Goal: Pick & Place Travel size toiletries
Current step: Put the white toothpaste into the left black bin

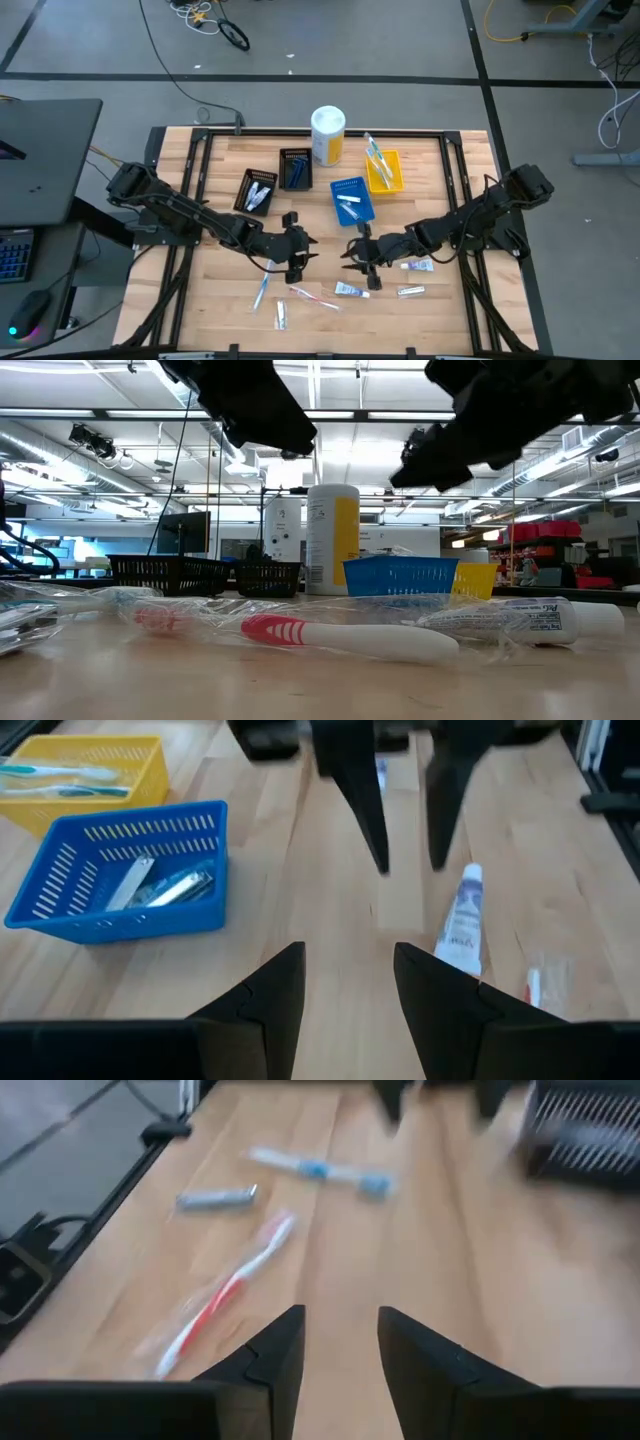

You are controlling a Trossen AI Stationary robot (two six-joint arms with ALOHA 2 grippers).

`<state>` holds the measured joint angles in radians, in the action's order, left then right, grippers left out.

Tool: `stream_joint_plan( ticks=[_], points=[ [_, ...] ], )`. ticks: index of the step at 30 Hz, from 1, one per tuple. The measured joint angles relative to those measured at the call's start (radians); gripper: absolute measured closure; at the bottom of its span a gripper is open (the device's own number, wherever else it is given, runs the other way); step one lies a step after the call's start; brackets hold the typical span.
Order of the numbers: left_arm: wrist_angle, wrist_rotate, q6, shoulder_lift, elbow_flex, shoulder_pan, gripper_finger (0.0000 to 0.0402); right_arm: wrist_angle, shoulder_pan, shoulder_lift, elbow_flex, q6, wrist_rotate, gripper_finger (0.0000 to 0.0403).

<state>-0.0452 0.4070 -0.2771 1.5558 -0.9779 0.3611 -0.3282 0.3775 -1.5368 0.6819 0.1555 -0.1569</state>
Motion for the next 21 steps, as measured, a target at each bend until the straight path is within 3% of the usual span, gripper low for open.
stream_joint_plan(
  ticks=[6,10,14,19,21],
  points=[
    [0.026,0.0,-0.023,0.0,0.0,-0.03,0.0237,0.038,0.026,-0.014,0.0,0.111,0.068,0.0251],
    [0.038,0.001,-0.06,0.0,0.0,-0.049,0.0237,0.04,0.113,-0.074,0.0,0.175,0.072,0.0249],
    [0.039,0.001,-0.053,0.0,0.0,-0.06,0.0237,0.029,0.223,-0.142,0.0,0.258,-0.041,0.0249],
    [0.039,0.0,-0.026,0.0,0.0,-0.068,0.0237,0.025,0.308,-0.194,0.0,0.328,-0.257,0.0249],
    [0.039,0.0,-0.026,0.0,0.0,-0.069,0.0237,0.024,0.316,-0.206,0.0,0.368,-0.267,0.0249]
  ],
)
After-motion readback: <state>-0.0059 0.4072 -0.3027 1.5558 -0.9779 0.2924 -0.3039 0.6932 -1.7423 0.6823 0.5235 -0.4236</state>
